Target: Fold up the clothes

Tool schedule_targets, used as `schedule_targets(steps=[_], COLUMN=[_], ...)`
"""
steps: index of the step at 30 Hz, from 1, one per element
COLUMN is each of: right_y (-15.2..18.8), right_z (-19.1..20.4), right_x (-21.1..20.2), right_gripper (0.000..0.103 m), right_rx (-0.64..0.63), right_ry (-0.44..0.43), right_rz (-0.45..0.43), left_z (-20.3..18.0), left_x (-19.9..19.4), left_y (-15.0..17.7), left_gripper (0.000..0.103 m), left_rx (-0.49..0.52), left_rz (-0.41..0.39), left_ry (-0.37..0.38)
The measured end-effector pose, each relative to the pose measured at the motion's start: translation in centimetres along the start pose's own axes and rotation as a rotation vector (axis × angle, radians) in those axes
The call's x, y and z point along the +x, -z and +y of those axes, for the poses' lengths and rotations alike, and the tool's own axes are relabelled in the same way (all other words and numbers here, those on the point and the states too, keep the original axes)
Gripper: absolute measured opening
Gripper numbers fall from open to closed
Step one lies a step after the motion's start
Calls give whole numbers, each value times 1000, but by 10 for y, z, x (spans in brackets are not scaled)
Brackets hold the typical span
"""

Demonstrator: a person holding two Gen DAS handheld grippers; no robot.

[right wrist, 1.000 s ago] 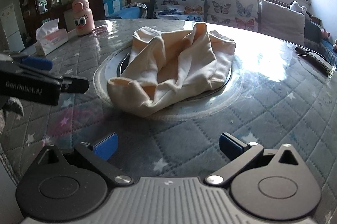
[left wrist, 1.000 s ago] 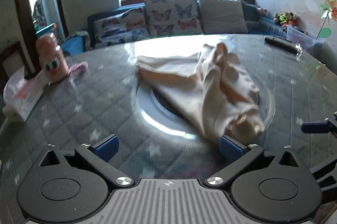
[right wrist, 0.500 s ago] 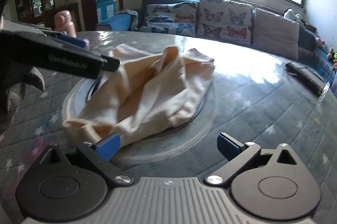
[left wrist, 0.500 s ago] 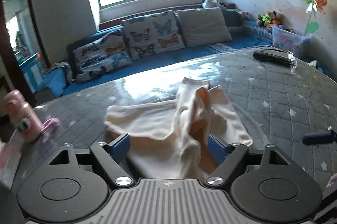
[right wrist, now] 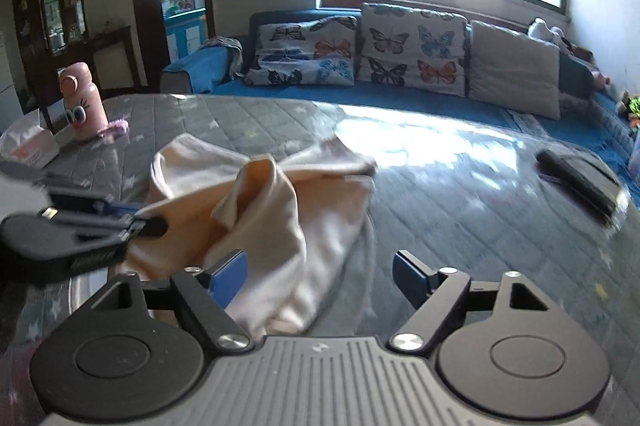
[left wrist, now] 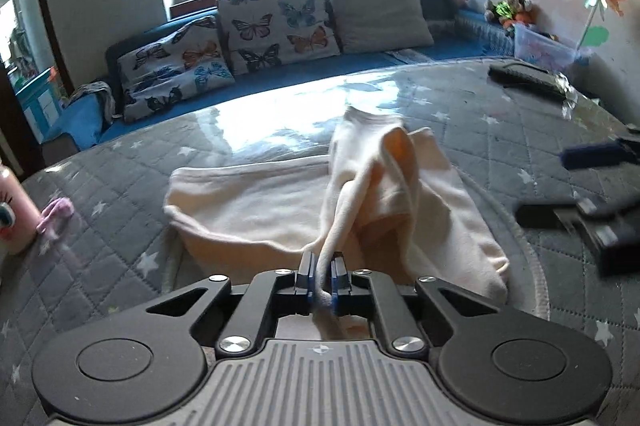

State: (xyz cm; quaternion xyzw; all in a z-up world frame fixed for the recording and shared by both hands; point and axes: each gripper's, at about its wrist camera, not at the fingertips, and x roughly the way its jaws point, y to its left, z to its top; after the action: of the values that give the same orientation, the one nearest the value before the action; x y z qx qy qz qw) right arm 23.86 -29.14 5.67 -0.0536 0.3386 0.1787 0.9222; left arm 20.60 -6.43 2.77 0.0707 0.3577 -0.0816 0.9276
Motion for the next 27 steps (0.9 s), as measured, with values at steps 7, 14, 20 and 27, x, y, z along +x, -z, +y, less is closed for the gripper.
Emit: schedule_targets(steps=[7, 14, 20, 27], right_y=[-27, -31, -29, -27], right_z=[20, 26, 22, 11], right_x=[47, 91, 80, 53], right_gripper=[70, 38, 6, 3], right_rx=[-52, -35, -14, -9], right_ry=[-30, -65, -89, -45], right_rz=[-3, 45, 27, -20], left_z=[25, 36, 22, -9], left_x=[-18, -18, -19, 16], left_y=[11, 10, -5, -16], left_gripper=[8, 10, 49, 17], left_rx=[-41, -45, 26, 166], left_rz=[-11, 14, -49, -16], left_ry=[-21, -25, -27, -20])
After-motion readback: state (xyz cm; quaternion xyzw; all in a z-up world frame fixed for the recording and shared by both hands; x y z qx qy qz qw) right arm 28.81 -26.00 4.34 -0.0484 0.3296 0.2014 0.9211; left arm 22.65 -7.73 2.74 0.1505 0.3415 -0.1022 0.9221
